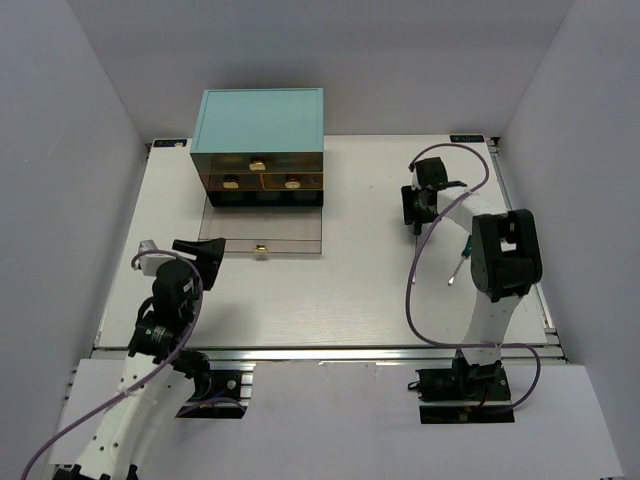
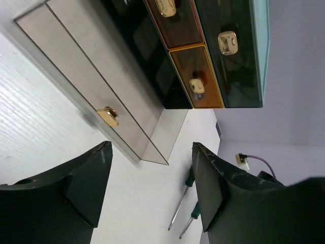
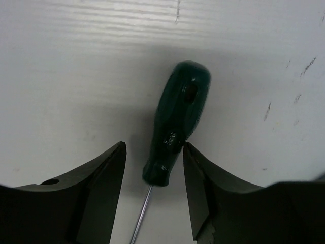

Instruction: Sort the tools into containers

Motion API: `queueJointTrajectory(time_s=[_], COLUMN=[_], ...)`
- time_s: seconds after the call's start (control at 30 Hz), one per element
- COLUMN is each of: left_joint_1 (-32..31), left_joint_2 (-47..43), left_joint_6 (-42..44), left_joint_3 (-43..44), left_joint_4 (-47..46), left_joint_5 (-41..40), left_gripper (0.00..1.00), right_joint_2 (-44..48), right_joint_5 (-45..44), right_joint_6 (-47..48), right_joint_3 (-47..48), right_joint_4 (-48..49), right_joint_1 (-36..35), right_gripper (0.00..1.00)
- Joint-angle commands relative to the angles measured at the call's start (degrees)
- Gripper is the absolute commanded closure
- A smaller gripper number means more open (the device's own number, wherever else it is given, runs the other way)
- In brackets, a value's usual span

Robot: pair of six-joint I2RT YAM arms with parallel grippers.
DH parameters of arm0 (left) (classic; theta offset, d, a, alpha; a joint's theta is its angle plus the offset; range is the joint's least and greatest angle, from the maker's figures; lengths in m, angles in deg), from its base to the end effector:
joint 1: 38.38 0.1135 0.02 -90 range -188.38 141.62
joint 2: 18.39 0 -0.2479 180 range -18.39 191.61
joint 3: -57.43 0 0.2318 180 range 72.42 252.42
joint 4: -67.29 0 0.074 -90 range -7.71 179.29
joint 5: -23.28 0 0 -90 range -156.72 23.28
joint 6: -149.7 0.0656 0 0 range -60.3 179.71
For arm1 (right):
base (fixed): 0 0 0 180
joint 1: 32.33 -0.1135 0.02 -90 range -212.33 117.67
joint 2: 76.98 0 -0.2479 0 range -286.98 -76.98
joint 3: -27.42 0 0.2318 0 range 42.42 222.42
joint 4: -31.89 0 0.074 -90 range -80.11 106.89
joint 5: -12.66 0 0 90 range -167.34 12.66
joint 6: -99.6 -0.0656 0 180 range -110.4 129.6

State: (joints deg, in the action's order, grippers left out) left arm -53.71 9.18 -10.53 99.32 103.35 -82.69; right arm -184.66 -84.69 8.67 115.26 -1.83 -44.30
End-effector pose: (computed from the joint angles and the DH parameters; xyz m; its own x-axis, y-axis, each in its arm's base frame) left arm 0.1515 -0.0228 0.2348 -0.1281 -0.9030 -0.4101 -0.3336 0.4286 -0.8397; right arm 0.3891 0.0739 0.1591 -0.7890 -0.1508 -0.5956 -0.1186 0.9886 -0.0933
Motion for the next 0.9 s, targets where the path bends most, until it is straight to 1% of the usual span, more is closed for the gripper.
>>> queueJointTrajectory(time_s=[0.0, 0.03, 0.1, 0.2, 0.23, 0.27, 0.3, 0.33, 0.4, 0.47, 0.5, 0.57, 0.6, 0.63, 0.67, 0.7, 0.73, 0.77, 0.8, 0.83, 0.87], left_joint_1=[0.04, 0.13, 0.13, 0.13, 0.13, 0.13, 0.13, 0.13, 0.13, 0.13, 0.13, 0.13, 0.13, 0.13, 0.13, 0.13, 0.13, 0.13, 0.13, 0.13, 0.13], left_joint_2=[-4.26, -4.80, -5.77, -6.21, -6.04, -6.04, -6.04, -6.13, -6.48, -6.57, -6.57, -6.65, -6.57, -6.65, -6.74, -6.92, -7.09, -7.27, -7.44, -7.88, -8.06], left_joint_6=[1.77, 1.86, 2.73, 4.40, 4.84, 5.02, 5.20, 5.29, 5.37, 5.64, 5.99, 6.25, 6.69, 6.78, 6.78, 6.87, 6.87, 6.96, 6.96, 7.04, 7.30], left_joint_3=[-0.35, 0.00, 0.61, 1.93, 2.11, 2.37, 2.37, 2.37, 2.11, 2.11, 2.37, 2.55, 2.64, 2.55, 2.55, 2.46, 2.20, 2.11, 1.93, 1.76, 1.84], left_joint_4=[7.06, 7.59, 9.08, 10.05, 10.14, 10.40, 10.41, 10.49, 9.88, 9.53, 9.44, 9.35, 9.35, 9.44, 9.35, 9.26, 9.26, 9.00, 8.83, 8.56, 8.39], left_joint_5=[-3.28, -3.37, -3.46, -3.55, -3.37, -3.20, -3.19, -3.11, -2.93, -3.02, -3.19, -3.46, -3.46, -3.54, -3.55, -3.55, -3.55, -3.72, -3.81, -3.98, -4.16], left_gripper=[0.27, 0.26, 0.26, 0.26, 0.26, 0.26, 0.26, 0.26, 0.26, 0.26, 0.26, 0.26, 0.26, 0.26, 0.26, 0.25, 0.25, 0.25, 0.25, 0.26, 0.25], right_joint_2=[-4.28, -6.30, -7.45, -7.55, -7.63, -7.72, -7.81, -8.07, -7.90, -6.41, -5.36, -0.62, 1.22, 5.07, 6.94, 10.35, 11.86, 13.01, 13.98, 15.38, 15.83], right_joint_5=[-1.88, -1.70, -1.96, -1.17, -0.82, -0.21, 2.23, 3.56, 6.89, 11.29, 14.96, 19.81, 26.36, 29.99, 38.47, 42.04, 45.73, 54.03, 57.85, 59.81, 59.91], right_joint_6=[-3.37, -3.81, -3.82, -3.20, -3.03, -2.77, -2.33, -1.89, -1.36, -0.92, -0.39, 0.57, 2.84, 4.25, 6.27, 9.86, 11.29, 13.65, 17.59, 24.24, 27.87], right_joint_3=[6.24, 6.87, 7.84, 6.71, 6.09, 6.00, 5.91, 5.82, 6.17, 6.26, 6.09, 4.26, 3.55, 2.84, 1.62, 1.08, 0.56, 0.20, 0.98, 1.60, 2.48], right_joint_4=[-2.01, -2.28, -2.81, -2.20, -2.11, -2.28, -2.37, -2.46, -3.51, -3.61, -3.17, -0.11, 0.96, 2.10, 3.68, 4.21, 5.00, 5.62, 3.01, 1.42, -0.42], right_joint_1=[1.24, 1.33, 1.42, 1.51, 1.51, 1.68, 1.77, 2.03, 2.38, 2.74, 2.83, 3.09, 3.09, 3.18, 3.09, 3.00, 2.83, 2.39, 1.43, 0.20, -1.64], right_gripper=[0.46, 0.48, 0.50, 0.60, 0.68, 0.73, 0.79, 0.89, 1.00, 1.00, 1.00, 1.00, 1.00, 1.00, 1.00, 1.00, 1.00, 1.00, 1.00, 1.00, 1.00])
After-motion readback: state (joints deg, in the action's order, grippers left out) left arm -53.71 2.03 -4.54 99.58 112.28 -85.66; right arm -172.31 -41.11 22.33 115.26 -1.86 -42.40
